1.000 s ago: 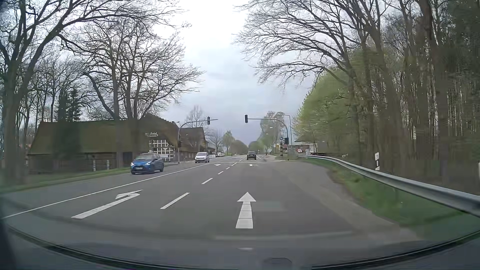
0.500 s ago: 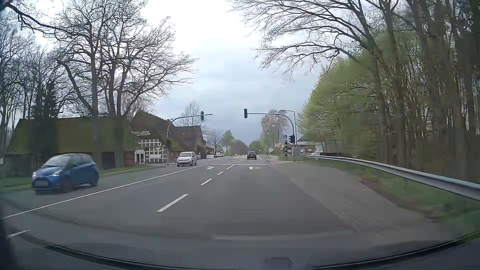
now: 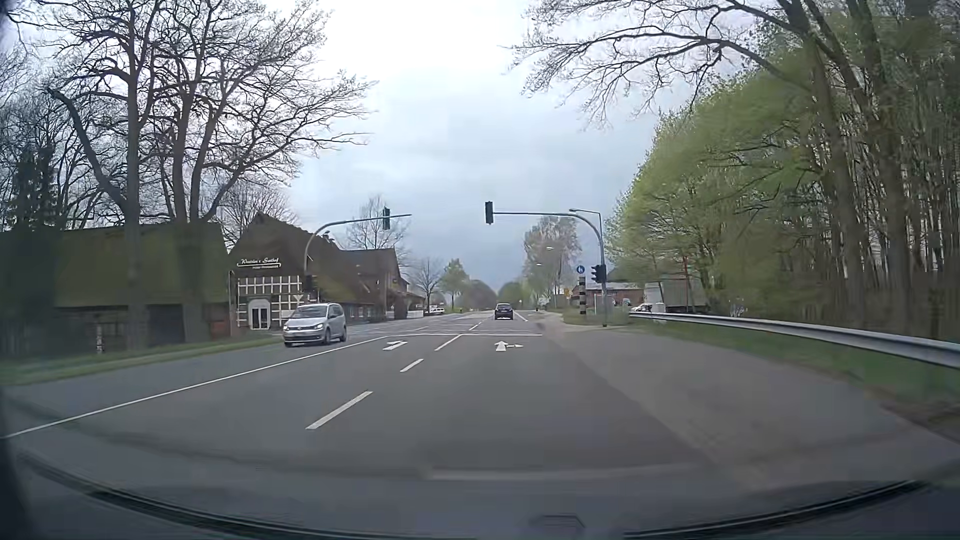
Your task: Follow the waypoints while adhering to traffic rules and regulations
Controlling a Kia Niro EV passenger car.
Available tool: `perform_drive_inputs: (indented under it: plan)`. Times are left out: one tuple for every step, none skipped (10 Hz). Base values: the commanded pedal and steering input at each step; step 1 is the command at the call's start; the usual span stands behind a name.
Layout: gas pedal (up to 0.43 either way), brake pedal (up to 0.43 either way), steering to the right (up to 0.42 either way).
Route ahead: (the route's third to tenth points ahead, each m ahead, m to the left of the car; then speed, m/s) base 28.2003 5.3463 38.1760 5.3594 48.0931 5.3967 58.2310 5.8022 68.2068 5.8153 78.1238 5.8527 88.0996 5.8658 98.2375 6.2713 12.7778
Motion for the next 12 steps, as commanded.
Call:
perform_drive_inputs:
  plan:
    - [0.177, 0.006, -0.003]
    - [0.177, 0.0, -0.001]
    - [0.177, 0.0, -0.001]
    - [0.177, 0.0, -0.001]
    - [0.177, 0.0, -0.001]
    - [0.177, 0.0, -0.001]
    - [0.177, 0.0, -0.001]
    - [0.177, 0.0, -0.001]
    - [0.177, 0.0, -0.001]
    - [0.177, 0.0, 0.0]
    - [0.177, 0.0, 0.001]
    - [0.177, 0.0, 0.001]
